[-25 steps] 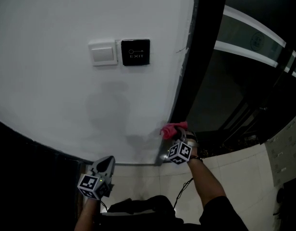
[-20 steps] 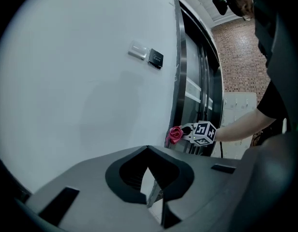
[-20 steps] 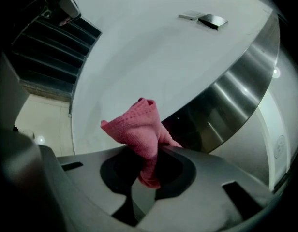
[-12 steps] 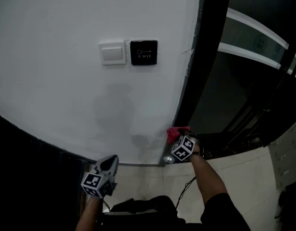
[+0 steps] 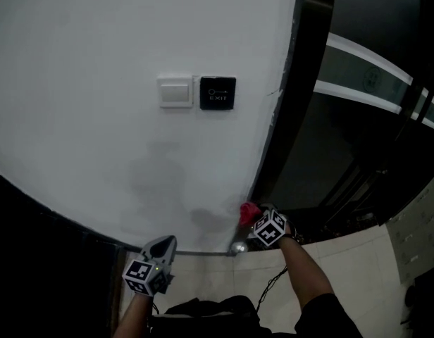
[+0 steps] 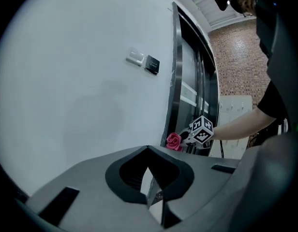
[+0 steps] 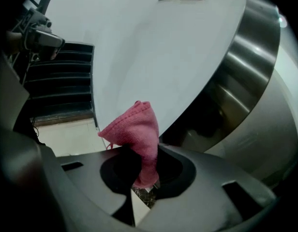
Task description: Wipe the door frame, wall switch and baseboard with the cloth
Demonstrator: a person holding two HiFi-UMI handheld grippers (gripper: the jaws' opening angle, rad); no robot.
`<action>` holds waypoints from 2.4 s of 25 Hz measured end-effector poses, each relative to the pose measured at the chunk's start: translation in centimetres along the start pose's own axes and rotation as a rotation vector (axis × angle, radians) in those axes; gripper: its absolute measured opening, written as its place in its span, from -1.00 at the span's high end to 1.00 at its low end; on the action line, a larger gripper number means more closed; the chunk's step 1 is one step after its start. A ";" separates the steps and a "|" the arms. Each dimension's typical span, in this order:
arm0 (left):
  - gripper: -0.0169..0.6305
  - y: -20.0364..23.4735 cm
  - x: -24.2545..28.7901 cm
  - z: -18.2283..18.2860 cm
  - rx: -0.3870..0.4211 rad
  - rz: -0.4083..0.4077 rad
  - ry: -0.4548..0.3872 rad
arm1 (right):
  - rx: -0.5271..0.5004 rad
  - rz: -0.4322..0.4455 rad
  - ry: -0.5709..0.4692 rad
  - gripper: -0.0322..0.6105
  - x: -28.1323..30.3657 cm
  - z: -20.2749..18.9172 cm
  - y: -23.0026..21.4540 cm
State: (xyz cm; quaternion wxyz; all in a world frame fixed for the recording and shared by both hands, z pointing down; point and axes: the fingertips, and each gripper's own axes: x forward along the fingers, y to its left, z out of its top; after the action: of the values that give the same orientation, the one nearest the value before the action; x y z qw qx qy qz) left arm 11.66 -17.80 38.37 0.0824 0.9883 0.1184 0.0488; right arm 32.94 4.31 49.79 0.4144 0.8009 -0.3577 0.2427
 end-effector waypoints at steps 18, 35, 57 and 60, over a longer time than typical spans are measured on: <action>0.97 -0.8 0.6 1.6 -0.011 -0.083 -0.060 | -0.266 -0.862 -0.473 0.72 -31.6 22.4 -23.6; 0.97 -0.5 0.8 2.6 0.027 -0.069 -0.051 | -0.353 -0.854 -0.325 0.72 -23.7 21.0 -22.6; 0.97 -1.1 0.8 0.1 -0.032 -0.084 -0.011 | -0.317 -0.710 -0.232 0.72 -16.2 14.7 -17.5; 0.97 -0.9 0.8 -0.5 -0.040 -0.078 0.001 | -0.320 -0.701 -0.225 0.72 -15.5 14.3 -17.1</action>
State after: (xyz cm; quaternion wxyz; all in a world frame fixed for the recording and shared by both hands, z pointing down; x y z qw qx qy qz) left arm 12.22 -16.64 38.73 0.1039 0.9811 0.1558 0.0485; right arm 37.76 4.93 23.06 0.5498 0.8213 -0.1393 -0.0613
